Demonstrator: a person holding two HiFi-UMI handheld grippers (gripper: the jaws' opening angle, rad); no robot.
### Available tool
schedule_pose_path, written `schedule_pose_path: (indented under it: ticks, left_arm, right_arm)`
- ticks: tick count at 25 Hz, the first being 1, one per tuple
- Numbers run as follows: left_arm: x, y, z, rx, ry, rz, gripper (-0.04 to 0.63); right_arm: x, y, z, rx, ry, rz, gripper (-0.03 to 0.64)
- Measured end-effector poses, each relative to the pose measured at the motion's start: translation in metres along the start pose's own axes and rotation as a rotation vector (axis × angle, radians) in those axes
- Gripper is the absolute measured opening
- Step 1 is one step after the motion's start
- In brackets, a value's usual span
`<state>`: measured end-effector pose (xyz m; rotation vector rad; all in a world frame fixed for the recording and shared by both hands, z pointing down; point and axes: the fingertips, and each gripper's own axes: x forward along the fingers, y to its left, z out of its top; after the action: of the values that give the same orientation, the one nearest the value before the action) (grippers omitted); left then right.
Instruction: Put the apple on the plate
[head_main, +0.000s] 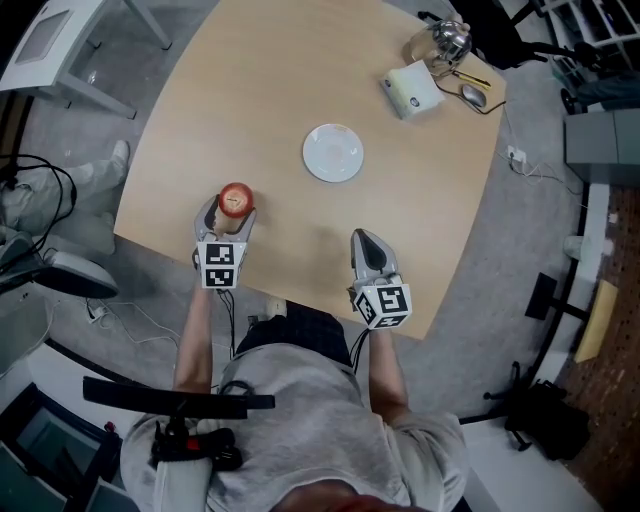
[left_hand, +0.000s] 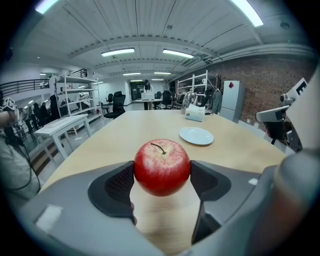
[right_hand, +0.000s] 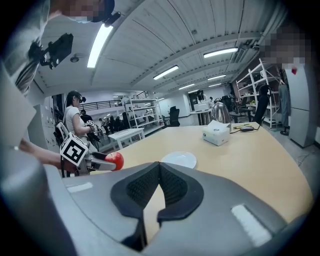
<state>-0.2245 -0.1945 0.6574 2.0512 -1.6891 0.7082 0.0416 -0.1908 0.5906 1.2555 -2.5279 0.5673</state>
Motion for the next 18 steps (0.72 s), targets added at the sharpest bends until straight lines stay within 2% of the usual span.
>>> schedule_pose_path:
  ticks: [6,18]
  left_arm:
    - [0.01,-0.014,0.027,0.03,-0.039,-0.047,0.373]
    - [0.046,-0.069,0.081,0.118,-0.094,-0.172,0.373]
  right_arm:
    - [-0.01,-0.01,0.004,0.016,-0.019,-0.049,0.006]
    - [-0.043,-0.046,0.002,0.065,-0.042,-0.173,0.006]
